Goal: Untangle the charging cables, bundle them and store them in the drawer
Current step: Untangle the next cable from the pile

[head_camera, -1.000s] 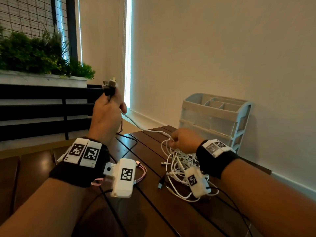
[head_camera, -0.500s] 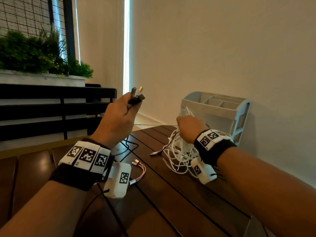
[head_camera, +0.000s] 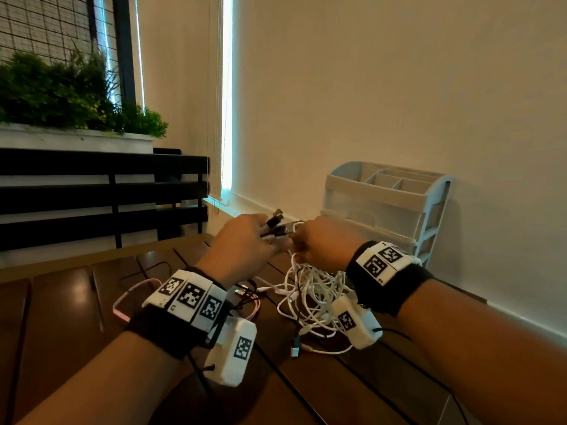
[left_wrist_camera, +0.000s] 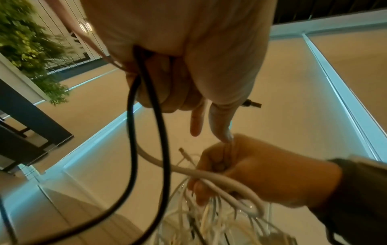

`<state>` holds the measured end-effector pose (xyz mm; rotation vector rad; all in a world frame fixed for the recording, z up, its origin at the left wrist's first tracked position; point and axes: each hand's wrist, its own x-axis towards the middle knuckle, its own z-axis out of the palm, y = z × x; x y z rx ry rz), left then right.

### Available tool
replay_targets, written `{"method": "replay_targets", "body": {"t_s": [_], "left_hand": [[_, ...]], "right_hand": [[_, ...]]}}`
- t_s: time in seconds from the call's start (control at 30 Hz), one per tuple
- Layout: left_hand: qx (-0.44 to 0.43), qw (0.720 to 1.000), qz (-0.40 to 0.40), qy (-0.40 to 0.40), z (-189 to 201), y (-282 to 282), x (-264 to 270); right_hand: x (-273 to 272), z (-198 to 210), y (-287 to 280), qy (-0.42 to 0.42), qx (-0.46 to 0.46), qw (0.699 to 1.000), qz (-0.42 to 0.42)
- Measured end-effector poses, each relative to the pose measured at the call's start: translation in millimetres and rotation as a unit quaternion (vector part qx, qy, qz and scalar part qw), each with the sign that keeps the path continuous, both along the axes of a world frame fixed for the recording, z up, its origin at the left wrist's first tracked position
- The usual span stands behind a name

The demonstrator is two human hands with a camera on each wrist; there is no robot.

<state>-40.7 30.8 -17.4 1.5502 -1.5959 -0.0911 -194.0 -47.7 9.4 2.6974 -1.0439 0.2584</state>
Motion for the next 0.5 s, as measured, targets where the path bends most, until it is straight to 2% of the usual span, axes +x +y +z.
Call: {"method": "replay_targets", "body": {"t_s": [0.2, 0.37, 0.43, 0.5], "left_hand": [[0.128, 0.990, -0.030, -0.045, -21.1, -7.1, -10.0], [0.114, 0.993, -0.013, -0.003, -19.2, -5.2, -11.0], [0.101, 0.994, 0.023, -0.022, -13.9, -3.2, -4.6], [0.065, 0.996, 0.066, 0.010, -6.2, -3.0, 3.8]], "right_hand": [[0.4, -7.9, 3.7, -0.063, -0.012, 0.998, -0.027], [-8.5, -14.1, 2.4, -0.099, -0.055, 0.992, -0.052], [-18.5, -6.7, -8.0, -0.113, -0.071, 0.985, -0.107], [-31.5, 3.5, -19.4, -0.153, -0.079, 0.970, -0.171]]}}
